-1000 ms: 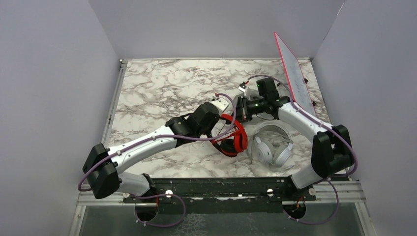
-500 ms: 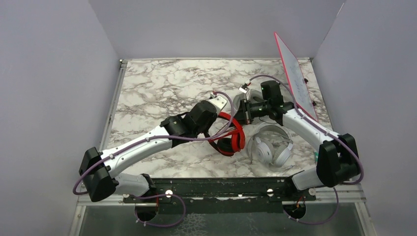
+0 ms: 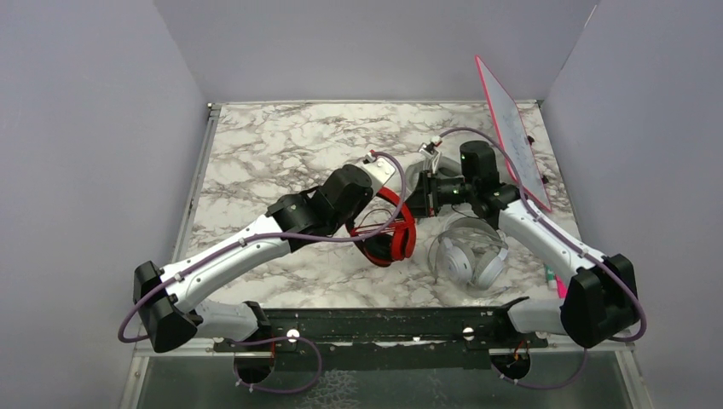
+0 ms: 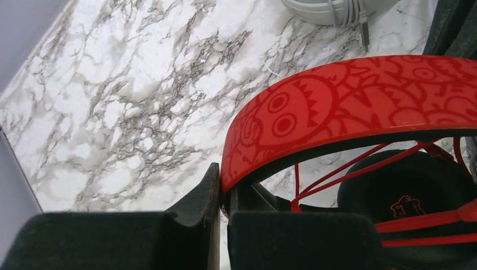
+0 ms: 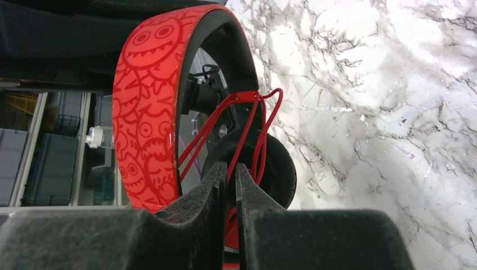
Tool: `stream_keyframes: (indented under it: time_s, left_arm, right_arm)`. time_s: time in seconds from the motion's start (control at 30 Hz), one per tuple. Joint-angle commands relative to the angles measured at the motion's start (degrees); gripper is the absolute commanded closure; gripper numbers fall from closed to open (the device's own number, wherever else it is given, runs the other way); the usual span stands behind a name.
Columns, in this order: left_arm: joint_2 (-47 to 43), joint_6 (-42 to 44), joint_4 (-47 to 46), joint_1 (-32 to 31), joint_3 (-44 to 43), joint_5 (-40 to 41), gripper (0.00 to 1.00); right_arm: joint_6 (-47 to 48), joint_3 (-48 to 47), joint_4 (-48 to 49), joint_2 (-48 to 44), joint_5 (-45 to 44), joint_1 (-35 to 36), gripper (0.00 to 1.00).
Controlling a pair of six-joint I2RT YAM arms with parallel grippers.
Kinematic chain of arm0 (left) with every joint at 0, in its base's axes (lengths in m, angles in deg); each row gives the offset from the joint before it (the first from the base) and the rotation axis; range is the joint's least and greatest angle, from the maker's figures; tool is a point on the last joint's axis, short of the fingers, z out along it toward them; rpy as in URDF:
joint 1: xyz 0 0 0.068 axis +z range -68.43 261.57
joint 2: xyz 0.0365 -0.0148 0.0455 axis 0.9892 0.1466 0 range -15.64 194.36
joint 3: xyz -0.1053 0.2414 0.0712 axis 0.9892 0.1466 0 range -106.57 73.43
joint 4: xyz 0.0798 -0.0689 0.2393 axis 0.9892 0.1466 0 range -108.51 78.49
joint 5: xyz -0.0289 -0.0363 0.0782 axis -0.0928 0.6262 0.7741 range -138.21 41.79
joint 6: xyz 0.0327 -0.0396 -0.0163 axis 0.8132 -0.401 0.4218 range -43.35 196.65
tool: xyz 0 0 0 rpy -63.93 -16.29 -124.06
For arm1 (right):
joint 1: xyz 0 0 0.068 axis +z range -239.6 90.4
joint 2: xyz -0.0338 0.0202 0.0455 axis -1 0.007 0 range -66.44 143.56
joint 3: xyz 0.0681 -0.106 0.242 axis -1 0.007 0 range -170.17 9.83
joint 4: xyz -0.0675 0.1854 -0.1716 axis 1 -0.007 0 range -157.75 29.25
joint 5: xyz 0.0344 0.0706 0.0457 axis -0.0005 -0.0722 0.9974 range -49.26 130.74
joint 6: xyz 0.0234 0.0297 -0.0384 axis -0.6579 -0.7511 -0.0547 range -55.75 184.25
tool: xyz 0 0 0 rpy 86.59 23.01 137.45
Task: Wrap the headphones
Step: Place the headphones at the center of the board.
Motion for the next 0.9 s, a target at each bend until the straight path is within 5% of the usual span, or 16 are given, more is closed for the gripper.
stream_keyframes:
  time_s: [0.0, 0.3, 0.53, 0.67, 0.87]
  left_arm:
    - [0.9, 1.5, 0.1, 0.3, -3.9, 5.7, 1.0]
    - [-2.0, 4.1, -1.1, 0.2, -2.8, 5.3, 1.0]
    - [-3.8, 4.6, -0.7, 0.3, -1.5, 5.4, 1.0]
    - [-5.3, 1.9, -0.7, 0.3, 0.5, 4.1, 1.0]
    - [-6.1, -1.6, 0.4, 0.2, 2.9, -0.2, 1.0]
  right_arm:
    - [0.5, 1.0, -0.7, -4.3, -2.1, 1.0, 0.85]
    - [-0.8, 1.0, -0.8, -5.2, -9.5, 1.0, 0.93]
    - [-2.9, -4.2, -7.0, -5.9, -20.4, 0.9, 0.62]
    - [-2.6, -13.1, -14.9, -2.6, -25.5, 0.5, 0.36]
    - [0.2, -27.6, -24.9, 4.2, -32.6, 0.1, 0.24]
